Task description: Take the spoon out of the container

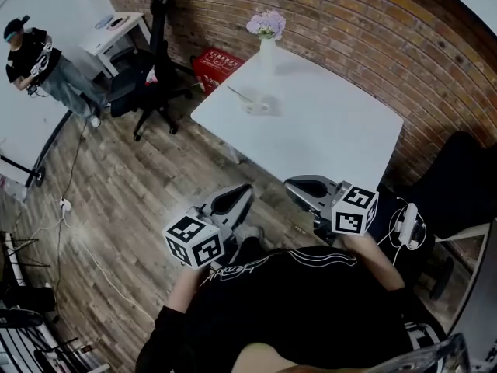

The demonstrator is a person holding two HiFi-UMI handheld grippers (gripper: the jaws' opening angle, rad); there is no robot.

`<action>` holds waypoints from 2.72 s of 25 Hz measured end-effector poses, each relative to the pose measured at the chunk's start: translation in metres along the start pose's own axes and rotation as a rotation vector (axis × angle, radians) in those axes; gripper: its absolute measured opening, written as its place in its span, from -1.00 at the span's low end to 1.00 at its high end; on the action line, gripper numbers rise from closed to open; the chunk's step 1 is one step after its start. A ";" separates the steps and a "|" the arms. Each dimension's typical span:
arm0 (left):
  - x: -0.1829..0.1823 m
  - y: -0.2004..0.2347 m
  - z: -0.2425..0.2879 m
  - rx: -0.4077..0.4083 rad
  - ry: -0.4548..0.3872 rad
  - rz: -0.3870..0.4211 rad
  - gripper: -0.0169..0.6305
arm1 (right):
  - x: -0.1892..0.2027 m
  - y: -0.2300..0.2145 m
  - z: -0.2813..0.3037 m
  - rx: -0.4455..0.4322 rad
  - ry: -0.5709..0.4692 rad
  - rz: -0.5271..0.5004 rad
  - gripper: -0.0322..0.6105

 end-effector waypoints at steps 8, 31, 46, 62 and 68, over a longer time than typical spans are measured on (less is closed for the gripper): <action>-0.066 0.130 0.022 0.048 0.025 -0.016 -0.92 | -0.044 -0.050 0.096 0.115 -0.044 0.015 -0.91; -0.089 0.292 0.150 0.060 0.162 -0.105 -0.77 | -0.061 -0.166 0.126 0.318 -0.101 0.142 -0.91; -0.066 0.379 0.219 -0.125 0.225 -0.233 -0.63 | -0.068 -0.232 0.119 0.375 -0.092 0.219 -0.91; -0.049 0.405 0.244 -0.226 0.190 -0.347 -0.80 | -0.057 -0.247 0.103 0.413 -0.099 0.254 -0.91; -0.051 0.400 0.246 -0.207 0.178 -0.369 -0.90 | -0.056 -0.248 0.104 0.410 -0.093 0.256 -0.91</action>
Point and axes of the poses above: the fingertips, and each gripper's own axes: z forward along the fingers, y to its left, x out of its underside, the point moved 8 cm from there along -z, backward along the fingers, and after that the axes turned 1 degree about -y, right-handed, at the moved point
